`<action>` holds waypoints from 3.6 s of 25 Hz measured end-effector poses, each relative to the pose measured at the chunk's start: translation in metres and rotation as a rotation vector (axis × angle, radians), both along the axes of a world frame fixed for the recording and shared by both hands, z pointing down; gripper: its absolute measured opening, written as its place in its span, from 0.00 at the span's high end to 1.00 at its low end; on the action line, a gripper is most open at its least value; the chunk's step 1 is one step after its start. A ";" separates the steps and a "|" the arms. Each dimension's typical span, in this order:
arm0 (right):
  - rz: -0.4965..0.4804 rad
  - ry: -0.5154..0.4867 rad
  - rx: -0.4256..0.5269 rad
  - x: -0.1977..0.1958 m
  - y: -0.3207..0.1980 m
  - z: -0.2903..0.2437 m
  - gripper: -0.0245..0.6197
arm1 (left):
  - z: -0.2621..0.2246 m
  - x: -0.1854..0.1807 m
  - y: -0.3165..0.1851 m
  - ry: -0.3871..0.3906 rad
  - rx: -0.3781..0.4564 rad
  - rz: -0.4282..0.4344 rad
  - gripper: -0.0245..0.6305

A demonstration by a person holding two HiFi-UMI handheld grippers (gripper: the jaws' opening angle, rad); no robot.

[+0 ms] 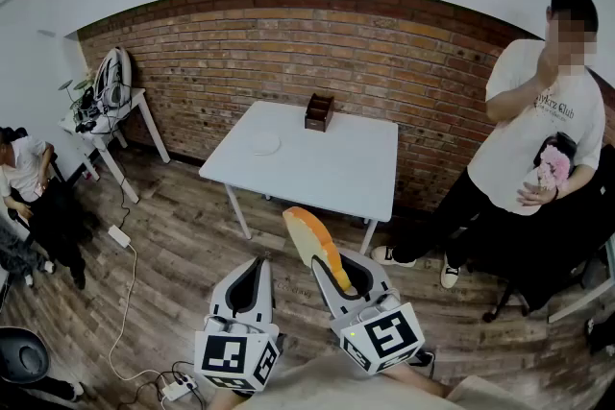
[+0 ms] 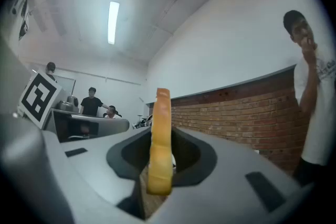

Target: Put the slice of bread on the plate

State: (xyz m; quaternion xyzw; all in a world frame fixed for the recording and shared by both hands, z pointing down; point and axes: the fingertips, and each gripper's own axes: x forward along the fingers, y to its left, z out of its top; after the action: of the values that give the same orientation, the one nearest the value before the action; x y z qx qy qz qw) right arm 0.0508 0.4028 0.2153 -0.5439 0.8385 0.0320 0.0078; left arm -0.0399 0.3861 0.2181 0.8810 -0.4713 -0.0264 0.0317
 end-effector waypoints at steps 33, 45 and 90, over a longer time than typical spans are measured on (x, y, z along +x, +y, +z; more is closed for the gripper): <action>0.005 -0.033 -0.053 0.036 -0.085 0.026 0.82 | 0.023 -0.030 -0.099 0.017 -0.035 -0.144 0.95; 0.065 -0.031 -0.032 0.032 -0.210 0.039 0.82 | 0.041 -0.030 -0.230 0.005 -0.020 -0.080 0.95; 0.151 0.011 -0.238 0.005 -0.603 0.080 0.82 | 0.082 -0.028 -0.639 -0.018 -0.201 0.118 0.95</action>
State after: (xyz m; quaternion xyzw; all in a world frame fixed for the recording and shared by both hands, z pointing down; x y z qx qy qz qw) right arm 0.0562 -0.2006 0.2957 -0.6024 0.7931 -0.0642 -0.0639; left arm -0.0679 -0.2527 0.3001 0.8999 -0.4191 0.0310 0.1169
